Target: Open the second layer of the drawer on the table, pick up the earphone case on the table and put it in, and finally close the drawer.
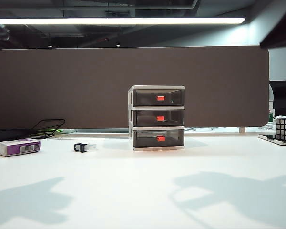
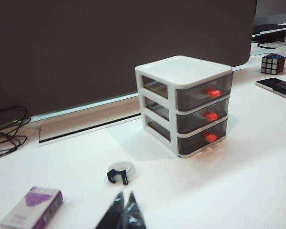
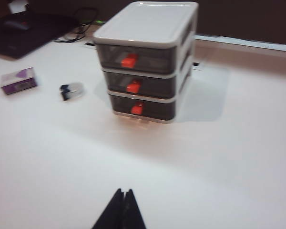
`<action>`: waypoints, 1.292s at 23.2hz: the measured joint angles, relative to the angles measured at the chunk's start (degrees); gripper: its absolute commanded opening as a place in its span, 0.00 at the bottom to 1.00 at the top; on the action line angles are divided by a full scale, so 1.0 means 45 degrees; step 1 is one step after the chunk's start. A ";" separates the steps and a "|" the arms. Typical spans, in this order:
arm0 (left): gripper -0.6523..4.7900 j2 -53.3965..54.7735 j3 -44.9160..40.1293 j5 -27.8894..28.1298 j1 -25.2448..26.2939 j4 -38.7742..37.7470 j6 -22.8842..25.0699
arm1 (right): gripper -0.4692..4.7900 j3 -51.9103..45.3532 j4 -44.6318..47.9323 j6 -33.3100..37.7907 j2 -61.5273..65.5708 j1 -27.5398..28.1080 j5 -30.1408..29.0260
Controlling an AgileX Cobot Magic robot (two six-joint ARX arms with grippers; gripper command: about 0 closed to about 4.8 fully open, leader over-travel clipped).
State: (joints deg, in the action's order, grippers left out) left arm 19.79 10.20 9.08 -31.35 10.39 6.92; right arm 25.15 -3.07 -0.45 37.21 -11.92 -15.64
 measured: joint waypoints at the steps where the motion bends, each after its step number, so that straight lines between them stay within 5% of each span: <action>1: 0.11 -0.0097 -0.0117 0.0015 -0.0005 0.0010 -0.0121 | 0.08 -0.0296 0.0073 0.0146 -0.0345 0.0000 0.0170; 9: 0.11 -0.0379 -0.1083 0.0136 -0.0005 0.1093 -0.0840 | 0.08 -0.2691 0.0199 0.0743 -0.3823 0.0000 0.1302; 24: 0.11 -0.0355 -0.2229 0.0903 0.0083 0.2161 -0.0529 | 0.08 -0.5498 -0.0214 0.1103 -0.7917 0.0005 0.2404; 30: 0.11 -0.0350 -0.2229 -0.0039 0.1651 0.2059 -0.0262 | 0.08 -0.5498 -0.0437 0.1035 -0.8252 0.0651 0.3439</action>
State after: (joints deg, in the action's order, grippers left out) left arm 18.22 0.16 8.91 -23.92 19.66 5.74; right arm 0.40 -5.04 4.21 0.08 -8.99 -0.16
